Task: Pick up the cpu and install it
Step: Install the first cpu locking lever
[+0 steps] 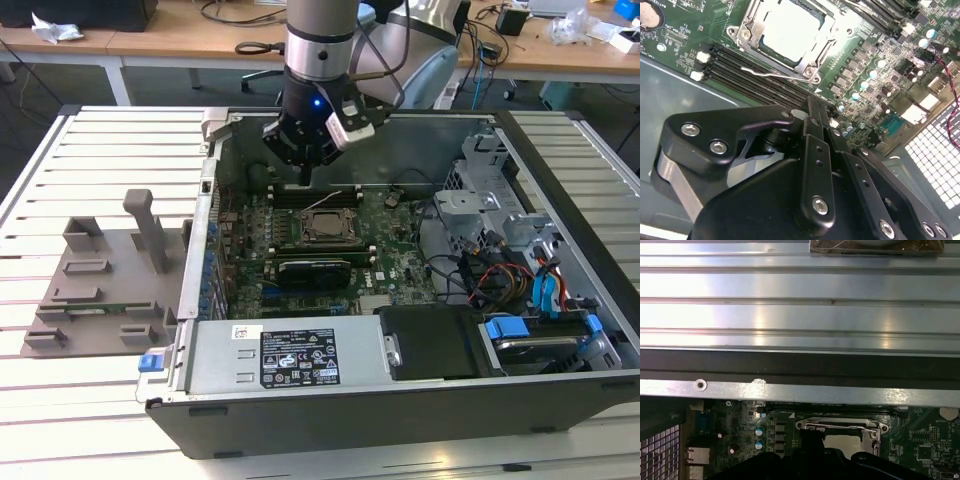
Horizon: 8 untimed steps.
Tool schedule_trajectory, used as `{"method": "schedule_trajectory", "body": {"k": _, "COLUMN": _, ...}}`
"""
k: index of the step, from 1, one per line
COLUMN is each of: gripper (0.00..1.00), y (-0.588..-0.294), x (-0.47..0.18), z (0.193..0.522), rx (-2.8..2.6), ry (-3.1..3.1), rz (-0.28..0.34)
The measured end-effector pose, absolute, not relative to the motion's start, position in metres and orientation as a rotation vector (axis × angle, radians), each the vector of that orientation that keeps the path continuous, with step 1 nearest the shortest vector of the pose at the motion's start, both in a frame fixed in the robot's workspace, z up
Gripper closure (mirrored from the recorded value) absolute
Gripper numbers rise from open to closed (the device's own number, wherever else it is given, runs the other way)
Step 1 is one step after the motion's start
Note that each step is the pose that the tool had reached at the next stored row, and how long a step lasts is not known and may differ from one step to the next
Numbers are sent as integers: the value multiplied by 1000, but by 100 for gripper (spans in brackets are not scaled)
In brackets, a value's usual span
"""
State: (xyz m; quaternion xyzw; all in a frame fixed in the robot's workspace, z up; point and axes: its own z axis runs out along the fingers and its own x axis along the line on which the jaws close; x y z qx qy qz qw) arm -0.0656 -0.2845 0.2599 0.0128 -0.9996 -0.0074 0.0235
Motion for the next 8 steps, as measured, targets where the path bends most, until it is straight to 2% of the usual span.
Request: {"method": "schedule_trajectory", "body": {"k": 8, "gripper": 89, "y": -287, "x": -66, "z": 251, "rx": 40, "ry": -3094, "rz": -40}}
